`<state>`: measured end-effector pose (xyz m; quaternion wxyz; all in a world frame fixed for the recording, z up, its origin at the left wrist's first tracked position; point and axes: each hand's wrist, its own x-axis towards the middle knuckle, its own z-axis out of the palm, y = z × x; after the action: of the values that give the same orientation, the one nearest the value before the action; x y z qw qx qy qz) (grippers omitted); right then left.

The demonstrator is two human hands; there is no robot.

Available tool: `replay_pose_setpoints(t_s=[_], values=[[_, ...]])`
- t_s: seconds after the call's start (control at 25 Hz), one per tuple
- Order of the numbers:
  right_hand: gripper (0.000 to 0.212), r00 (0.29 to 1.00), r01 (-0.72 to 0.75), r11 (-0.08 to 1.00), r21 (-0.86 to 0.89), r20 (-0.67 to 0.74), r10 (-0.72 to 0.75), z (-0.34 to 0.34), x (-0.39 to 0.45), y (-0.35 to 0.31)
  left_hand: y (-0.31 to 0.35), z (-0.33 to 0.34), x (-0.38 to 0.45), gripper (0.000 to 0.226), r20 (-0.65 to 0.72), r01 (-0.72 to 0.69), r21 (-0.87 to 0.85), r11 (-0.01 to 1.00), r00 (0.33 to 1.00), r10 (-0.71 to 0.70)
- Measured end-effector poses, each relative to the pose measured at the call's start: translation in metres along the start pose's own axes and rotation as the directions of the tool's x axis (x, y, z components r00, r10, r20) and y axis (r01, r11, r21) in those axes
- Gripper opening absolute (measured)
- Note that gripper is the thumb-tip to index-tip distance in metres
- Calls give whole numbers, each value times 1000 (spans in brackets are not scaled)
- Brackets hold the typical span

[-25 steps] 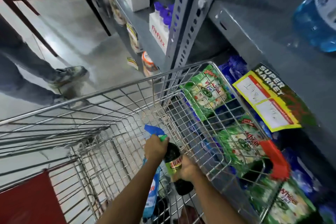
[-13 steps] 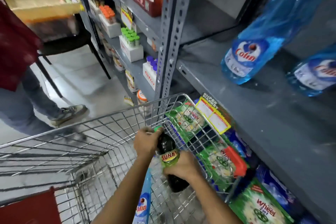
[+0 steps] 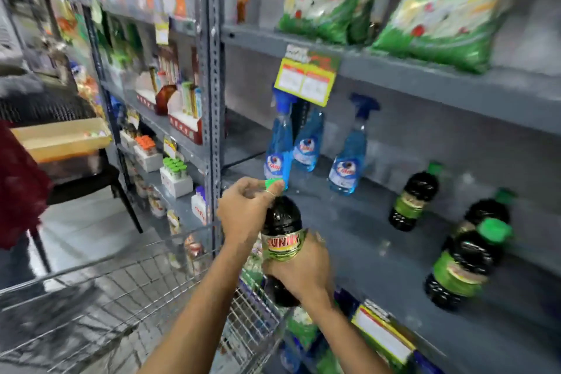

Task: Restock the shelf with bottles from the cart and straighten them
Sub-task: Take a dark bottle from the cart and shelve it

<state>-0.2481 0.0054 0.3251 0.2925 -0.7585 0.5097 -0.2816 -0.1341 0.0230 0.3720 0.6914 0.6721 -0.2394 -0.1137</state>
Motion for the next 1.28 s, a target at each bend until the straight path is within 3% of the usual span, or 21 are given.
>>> replay_pose_setpoints(t_s=[0.32,0.6,0.84,1.12,1.28], values=[[58,973,55,997,47,-225,-43,-135,-59,21,102,47,-108,26,107,-181,-139,974,975,196],[60,941,37,998,60,-339,-15,-195,-87,47,136,81,-164,25,212,-258,-172,951,933,291],[63,919,-38,996,84,-389,68,-186,-81,72,123,98,-166,27,380,-240,-126,963,885,270],[73,908,-180,983,22,-381,175,-137,-39,104,74,121,-140,11,616,-302,-87,949,733,290],[79,887,-280,960,-20,-387,251,-110,-4,114,45,144,-112,15,641,-270,-63,961,726,247]])
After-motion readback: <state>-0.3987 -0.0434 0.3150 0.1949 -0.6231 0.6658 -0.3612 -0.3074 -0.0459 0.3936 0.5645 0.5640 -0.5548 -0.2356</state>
